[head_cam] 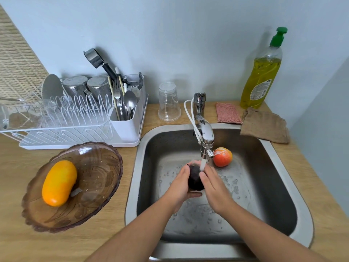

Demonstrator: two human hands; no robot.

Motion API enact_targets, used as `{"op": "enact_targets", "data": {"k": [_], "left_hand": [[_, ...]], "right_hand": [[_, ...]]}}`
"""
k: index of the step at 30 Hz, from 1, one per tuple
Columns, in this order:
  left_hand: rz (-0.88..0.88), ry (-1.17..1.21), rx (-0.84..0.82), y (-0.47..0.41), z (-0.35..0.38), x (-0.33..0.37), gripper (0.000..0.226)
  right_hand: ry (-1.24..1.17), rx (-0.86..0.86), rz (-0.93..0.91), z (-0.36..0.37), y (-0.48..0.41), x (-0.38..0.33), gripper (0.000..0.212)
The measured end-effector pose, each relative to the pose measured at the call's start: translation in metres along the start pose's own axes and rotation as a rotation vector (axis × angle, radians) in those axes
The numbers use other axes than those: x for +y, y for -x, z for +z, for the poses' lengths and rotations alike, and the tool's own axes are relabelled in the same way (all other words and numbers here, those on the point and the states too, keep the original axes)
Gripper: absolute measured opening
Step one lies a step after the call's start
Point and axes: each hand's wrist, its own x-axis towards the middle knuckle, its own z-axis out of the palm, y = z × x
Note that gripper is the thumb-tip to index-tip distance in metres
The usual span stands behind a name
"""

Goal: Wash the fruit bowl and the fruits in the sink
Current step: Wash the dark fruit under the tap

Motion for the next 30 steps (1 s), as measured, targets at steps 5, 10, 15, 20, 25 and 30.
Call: {"op": "enact_targets", "data": {"k": [5, 10, 15, 20, 25, 30], "left_hand": [[0.341, -0.369, 0.077, -0.004, 0.005, -0.019, 0.037], [0.275, -0.334, 0.11, -0.009, 0.003, -0.016, 0.033], [0.072, -0.259, 0.074, -0.005, 0.006, -0.012, 0.038], [0.324, -0.494, 0.103, -0.004, 0.004, -0.028, 0.035], [0.247, -0.26, 0.084, -0.002, 0.005, -0.012, 0.031], [0.286, -0.477, 0.096, 0.003, 0.008, -0.01, 0.036]], "right_hand": [[-0.347, 0.058, 0.255, 0.001, -0.008, -0.008, 0.024], [-0.24, 0.147, 0.137, 0.004, -0.005, -0.005, 0.026], [-0.044, 0.1, 0.025, 0.0, -0.002, 0.004, 0.044], [-0.285, 0.122, 0.355, -0.004, -0.012, -0.006, 0.033], [-0.247, 0.129, 0.244, -0.002, -0.007, -0.011, 0.032], [-0.238, 0.134, 0.225, -0.002, -0.008, -0.009, 0.031]]}}
